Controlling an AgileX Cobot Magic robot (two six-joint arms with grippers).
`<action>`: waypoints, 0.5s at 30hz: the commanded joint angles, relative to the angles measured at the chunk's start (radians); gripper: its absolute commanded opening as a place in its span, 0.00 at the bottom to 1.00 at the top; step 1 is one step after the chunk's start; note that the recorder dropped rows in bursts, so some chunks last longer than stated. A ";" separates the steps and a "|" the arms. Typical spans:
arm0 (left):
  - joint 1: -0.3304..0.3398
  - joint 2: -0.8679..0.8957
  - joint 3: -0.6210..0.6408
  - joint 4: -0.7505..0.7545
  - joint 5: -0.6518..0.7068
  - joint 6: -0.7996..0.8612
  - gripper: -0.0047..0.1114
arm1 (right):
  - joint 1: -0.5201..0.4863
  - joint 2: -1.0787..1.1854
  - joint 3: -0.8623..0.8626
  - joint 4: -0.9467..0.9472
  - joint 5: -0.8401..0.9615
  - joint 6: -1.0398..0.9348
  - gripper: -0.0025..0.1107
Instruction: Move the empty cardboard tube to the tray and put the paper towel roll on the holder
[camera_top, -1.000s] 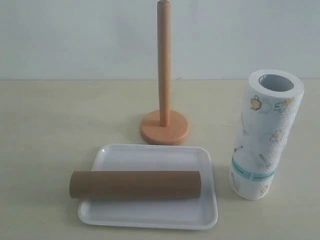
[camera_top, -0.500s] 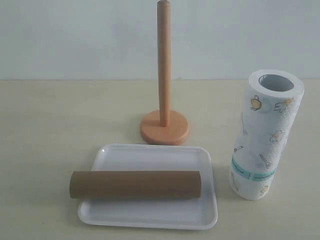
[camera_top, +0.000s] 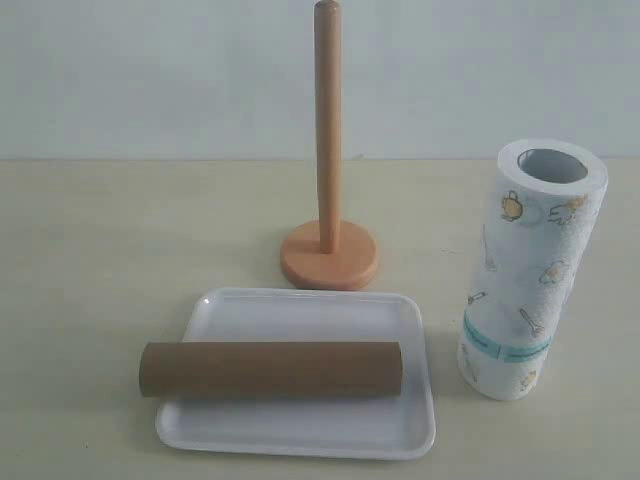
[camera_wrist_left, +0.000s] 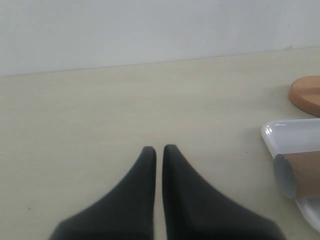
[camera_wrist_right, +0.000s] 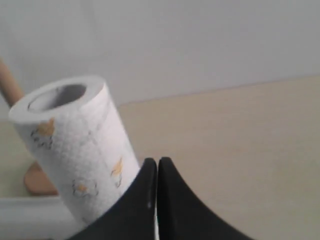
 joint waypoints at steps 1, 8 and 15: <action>0.003 -0.004 0.004 -0.008 -0.003 -0.009 0.08 | 0.139 0.167 0.010 -0.019 -0.075 -0.059 0.02; 0.003 -0.004 0.004 -0.008 -0.003 -0.009 0.08 | 0.343 0.360 0.167 -0.104 -0.507 -0.162 0.02; 0.003 -0.004 0.004 -0.008 -0.003 -0.008 0.08 | 0.356 0.536 0.167 -0.023 -0.687 -0.251 0.02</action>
